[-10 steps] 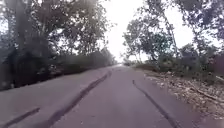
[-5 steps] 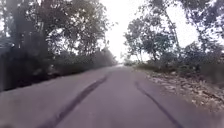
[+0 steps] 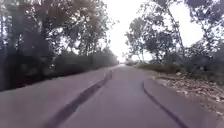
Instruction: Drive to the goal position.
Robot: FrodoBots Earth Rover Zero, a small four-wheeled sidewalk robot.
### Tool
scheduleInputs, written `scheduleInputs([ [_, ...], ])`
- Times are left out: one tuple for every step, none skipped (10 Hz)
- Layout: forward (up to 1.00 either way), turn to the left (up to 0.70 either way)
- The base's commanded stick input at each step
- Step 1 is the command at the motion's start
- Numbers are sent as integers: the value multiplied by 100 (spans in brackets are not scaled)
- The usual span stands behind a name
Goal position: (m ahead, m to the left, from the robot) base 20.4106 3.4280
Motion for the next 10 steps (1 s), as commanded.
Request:
scheduleInputs([
  [100, 0],
  [100, 0],
  [100, 0],
  [100, 0],
  [100, 0],
  [100, 0],
  [100, 0],
  [100, 0],
  [100, 0],
  [100, 0],
])
